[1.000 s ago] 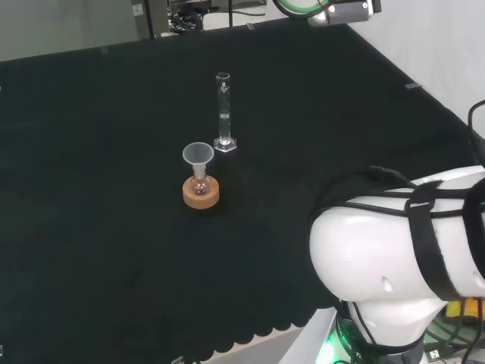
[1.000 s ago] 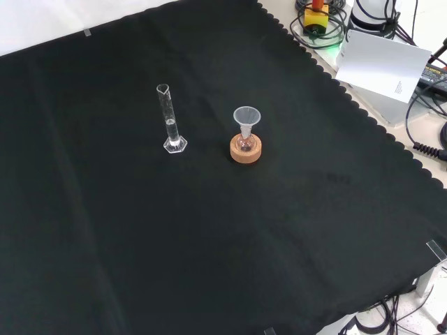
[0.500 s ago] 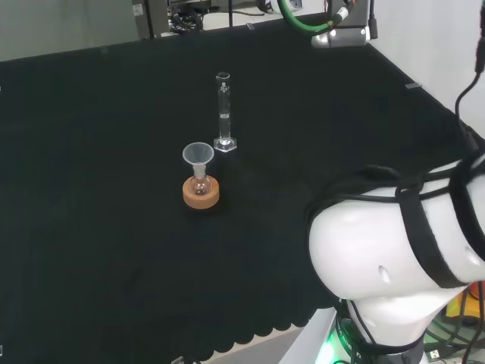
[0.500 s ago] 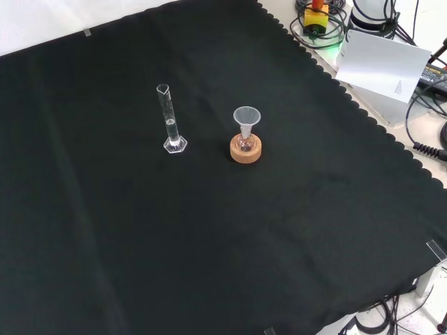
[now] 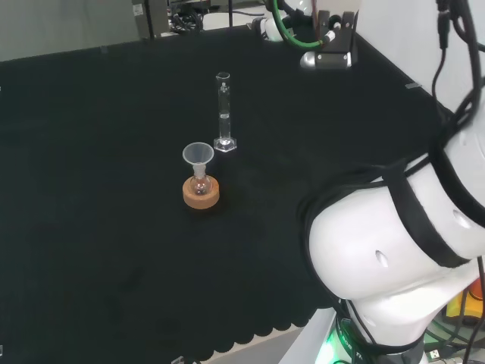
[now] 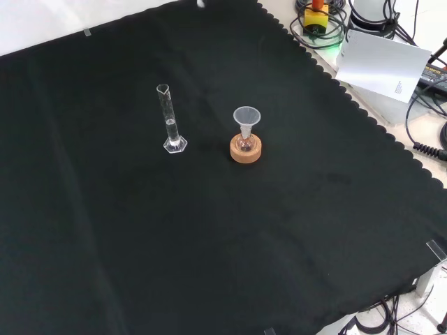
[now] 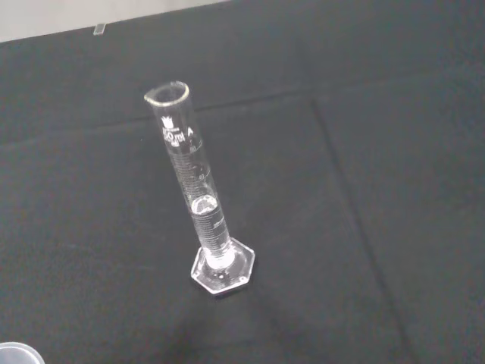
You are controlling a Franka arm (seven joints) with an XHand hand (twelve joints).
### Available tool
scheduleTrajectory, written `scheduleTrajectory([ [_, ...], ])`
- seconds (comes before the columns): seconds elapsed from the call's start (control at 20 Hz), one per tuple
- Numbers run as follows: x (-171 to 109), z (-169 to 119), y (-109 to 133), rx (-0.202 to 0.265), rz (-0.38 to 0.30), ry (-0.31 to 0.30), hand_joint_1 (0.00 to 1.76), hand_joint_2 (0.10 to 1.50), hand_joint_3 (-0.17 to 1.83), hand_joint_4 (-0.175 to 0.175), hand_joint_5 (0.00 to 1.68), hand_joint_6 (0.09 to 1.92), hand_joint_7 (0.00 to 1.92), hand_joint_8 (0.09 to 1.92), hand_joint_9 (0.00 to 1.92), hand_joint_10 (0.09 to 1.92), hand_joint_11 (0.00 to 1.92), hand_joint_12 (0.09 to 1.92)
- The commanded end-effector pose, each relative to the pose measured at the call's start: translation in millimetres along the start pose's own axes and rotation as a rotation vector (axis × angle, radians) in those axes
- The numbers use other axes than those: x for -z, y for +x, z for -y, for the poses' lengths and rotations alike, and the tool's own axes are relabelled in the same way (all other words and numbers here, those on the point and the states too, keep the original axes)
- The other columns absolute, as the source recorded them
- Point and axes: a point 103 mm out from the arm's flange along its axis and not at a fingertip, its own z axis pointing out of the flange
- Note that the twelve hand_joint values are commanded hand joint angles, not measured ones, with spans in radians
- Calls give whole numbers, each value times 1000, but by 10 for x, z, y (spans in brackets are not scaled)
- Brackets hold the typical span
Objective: Pick up the graduated cylinder.
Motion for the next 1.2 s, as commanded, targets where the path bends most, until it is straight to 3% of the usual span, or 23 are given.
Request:
scheduleTrajectory([
  [0.05,-455,-402,10,45,-151,9,485,1201,-41,-48,368,87,83,631,262,648,66,1397],
  [0.65,-997,-692,-66,104,-253,39,534,1156,-71,-50,347,87,48,634,231,682,45,1401],
  [1.2,-1278,-824,-123,96,-294,58,533,1147,-84,-52,334,87,52,641,228,697,21,1406],
])
